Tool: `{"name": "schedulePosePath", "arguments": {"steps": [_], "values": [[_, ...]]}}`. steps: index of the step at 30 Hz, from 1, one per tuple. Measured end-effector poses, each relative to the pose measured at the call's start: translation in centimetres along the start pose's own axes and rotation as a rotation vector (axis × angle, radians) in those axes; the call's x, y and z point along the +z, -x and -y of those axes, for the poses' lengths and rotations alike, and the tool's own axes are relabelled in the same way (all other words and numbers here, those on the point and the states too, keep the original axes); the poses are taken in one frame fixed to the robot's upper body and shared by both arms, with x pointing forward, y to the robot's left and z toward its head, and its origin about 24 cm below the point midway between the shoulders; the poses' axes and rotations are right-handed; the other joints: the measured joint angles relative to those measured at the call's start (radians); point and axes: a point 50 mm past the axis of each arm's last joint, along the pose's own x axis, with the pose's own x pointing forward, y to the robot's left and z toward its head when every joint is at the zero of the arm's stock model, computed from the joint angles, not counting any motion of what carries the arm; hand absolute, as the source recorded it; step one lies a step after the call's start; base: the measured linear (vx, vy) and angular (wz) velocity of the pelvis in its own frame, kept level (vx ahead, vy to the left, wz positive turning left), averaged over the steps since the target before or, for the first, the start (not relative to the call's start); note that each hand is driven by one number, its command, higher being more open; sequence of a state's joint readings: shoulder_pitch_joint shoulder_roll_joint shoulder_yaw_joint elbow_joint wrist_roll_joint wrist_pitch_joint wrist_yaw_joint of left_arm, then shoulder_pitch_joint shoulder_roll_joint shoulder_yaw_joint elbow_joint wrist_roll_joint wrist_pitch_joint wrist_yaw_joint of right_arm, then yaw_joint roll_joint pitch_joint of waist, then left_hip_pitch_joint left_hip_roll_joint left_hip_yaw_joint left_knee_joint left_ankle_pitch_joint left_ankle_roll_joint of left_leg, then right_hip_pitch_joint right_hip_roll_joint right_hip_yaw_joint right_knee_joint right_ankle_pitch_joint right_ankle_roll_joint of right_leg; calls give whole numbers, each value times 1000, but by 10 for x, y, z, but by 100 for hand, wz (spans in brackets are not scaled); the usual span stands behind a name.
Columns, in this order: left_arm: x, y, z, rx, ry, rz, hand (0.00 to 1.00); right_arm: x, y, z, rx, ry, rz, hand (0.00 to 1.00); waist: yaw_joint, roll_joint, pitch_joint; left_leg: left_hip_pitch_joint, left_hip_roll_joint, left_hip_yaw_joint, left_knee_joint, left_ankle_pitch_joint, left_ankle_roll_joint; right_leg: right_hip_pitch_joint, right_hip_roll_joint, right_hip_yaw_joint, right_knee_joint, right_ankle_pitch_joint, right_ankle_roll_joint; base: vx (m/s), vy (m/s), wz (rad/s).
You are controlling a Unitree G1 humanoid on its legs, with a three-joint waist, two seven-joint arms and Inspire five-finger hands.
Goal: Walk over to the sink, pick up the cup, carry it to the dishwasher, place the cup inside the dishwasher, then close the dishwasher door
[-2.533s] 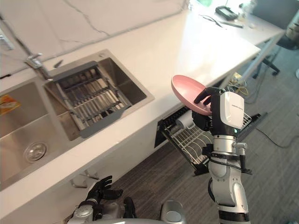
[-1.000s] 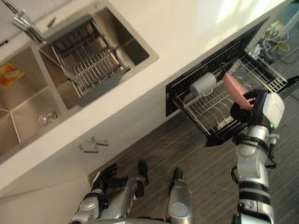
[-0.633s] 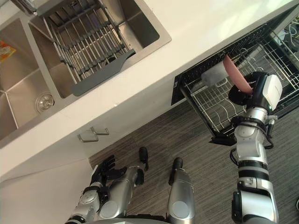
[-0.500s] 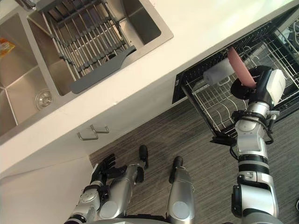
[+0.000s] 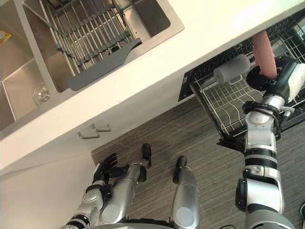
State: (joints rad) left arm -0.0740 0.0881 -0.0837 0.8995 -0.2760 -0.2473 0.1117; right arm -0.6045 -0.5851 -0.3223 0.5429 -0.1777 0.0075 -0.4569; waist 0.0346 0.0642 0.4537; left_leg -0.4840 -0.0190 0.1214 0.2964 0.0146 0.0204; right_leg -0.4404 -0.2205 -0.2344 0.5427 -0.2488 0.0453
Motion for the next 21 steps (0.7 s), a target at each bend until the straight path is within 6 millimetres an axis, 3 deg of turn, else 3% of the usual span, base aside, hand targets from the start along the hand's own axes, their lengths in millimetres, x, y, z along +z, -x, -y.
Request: {"name": "schedulePosePath", "arguments": {"steps": [16, 17, 21], "values": [[6, -4, 4, 5, 4, 13, 90, -52, 11, -3, -3, -32, -272, 30, 13, 0, 0, -31, 0, 3, 38, -13, 5, -18, -11, -9, 32, -11, -1, 1, 3, 2], [7, -4, 4, 5, 4, 14, 90, -53, 11, -2, -8, -47, -284, 90, 14, 0, 0, -31, 0, 3, 41, -14, 5, -18, -12, -9, 33, -12, -1, 0, 0, 0], [9, -5, 3, 11, 11, 18, 90, -54, 12, -2, -7, -63, -297, 90, 19, 0, 0, -34, 1, 4, 47, -17, 5, -18, -12, -9, 35, -13, 0, 0, 0, 0]]}}
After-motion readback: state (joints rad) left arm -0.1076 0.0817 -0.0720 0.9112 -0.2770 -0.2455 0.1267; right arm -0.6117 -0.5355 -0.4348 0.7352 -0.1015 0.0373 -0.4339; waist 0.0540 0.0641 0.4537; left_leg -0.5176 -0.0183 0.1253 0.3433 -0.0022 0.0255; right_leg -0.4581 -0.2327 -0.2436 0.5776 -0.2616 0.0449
